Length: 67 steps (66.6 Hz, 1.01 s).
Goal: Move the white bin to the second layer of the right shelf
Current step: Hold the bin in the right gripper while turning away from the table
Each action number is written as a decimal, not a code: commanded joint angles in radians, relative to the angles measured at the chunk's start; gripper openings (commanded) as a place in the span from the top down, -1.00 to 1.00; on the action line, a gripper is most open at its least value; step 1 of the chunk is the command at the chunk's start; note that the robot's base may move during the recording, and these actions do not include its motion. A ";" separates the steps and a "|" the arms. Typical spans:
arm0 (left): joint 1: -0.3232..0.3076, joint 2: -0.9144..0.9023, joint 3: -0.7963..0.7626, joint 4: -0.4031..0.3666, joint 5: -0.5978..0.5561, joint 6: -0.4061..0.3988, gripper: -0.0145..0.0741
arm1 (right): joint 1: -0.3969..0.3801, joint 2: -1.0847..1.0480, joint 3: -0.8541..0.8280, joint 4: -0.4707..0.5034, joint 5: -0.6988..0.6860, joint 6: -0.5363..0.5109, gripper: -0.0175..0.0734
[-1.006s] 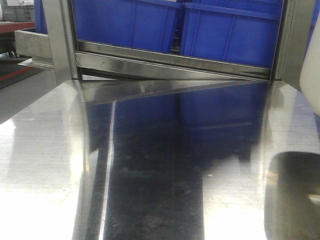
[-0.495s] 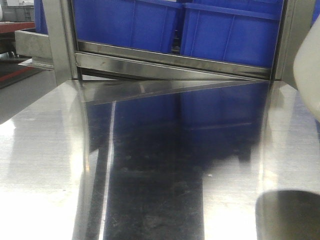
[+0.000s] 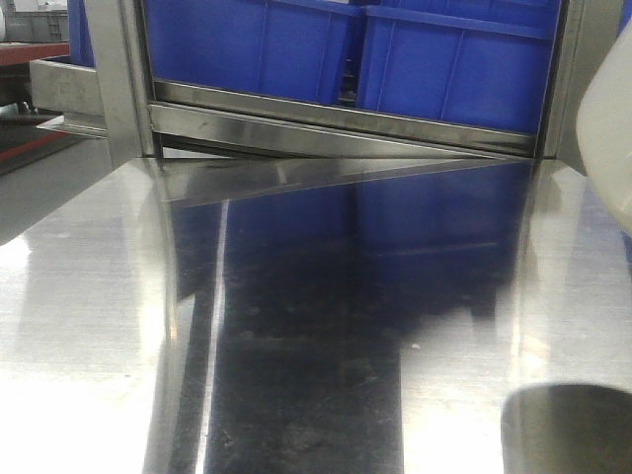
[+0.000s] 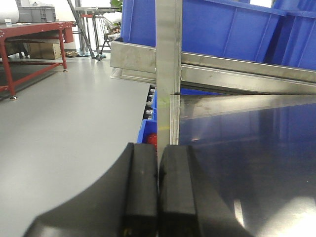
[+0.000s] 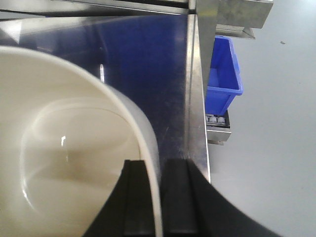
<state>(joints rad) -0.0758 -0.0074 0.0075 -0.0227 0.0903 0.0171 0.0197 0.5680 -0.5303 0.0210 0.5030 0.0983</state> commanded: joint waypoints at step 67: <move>-0.004 -0.016 0.037 -0.006 -0.081 -0.005 0.48 | 0.001 -0.003 -0.030 0.005 -0.102 0.002 0.47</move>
<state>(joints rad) -0.0758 -0.0074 0.0075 -0.0227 0.0903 0.0171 0.0197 0.5663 -0.5303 0.0231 0.5030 0.0983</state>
